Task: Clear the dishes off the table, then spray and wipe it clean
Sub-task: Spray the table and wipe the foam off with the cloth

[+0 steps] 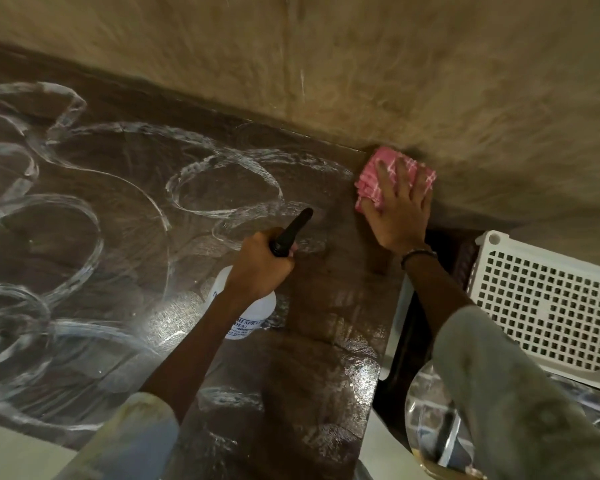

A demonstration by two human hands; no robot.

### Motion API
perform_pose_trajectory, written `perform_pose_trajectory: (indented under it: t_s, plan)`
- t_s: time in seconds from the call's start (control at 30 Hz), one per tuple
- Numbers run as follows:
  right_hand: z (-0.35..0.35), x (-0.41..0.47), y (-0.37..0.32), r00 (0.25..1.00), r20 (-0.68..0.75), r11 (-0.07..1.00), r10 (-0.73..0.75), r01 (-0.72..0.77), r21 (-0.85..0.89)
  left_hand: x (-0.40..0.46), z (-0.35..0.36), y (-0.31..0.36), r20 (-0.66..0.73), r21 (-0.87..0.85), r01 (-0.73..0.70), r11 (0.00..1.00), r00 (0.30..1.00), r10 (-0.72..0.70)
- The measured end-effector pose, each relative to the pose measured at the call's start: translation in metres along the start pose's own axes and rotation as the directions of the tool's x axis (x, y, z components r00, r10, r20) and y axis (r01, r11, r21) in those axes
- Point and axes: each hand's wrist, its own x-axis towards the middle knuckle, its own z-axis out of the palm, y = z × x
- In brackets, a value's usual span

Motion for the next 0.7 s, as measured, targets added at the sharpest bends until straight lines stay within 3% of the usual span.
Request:
perform_pose_trajectory:
  t_s: [0.07,0.17,0.3,0.43,0.57,0.7]
  plan:
    - [0.002,0.008,-0.019,0.999,0.019,0.999,-0.043,0.044,-0.017,0.001,-0.001,-0.001,0.007,-0.013,0.000,1.000,1.000,0.000]
    - [0.008,-0.010,-0.028,0.975,0.026,0.975,-0.221,0.221,-0.032,0.003,-0.003,-0.003,0.012,-0.011,0.005,1.000,1.000,-0.005]
    - [0.009,-0.045,0.009,0.920,0.067,0.917,-0.387,0.392,-0.080,0.007,-0.009,-0.009,0.017,0.007,0.012,1.000,1.000,-0.012]
    - [0.001,-0.030,0.032,0.972,-0.013,0.969,-0.236,0.235,-0.072,0.009,-0.019,-0.011,0.011,0.011,0.027,1.000,1.000,-0.028]
    - [0.000,0.006,-0.010,1.000,0.009,1.000,-0.013,0.013,-0.008,0.011,-0.026,-0.019,0.005,0.006,0.013,1.000,1.000,-0.013]
    - [0.008,0.003,-0.052,0.985,0.034,0.985,-0.171,0.172,-0.024,0.014,-0.029,-0.020,-0.019,-0.007,0.033,0.999,0.999,-0.033]
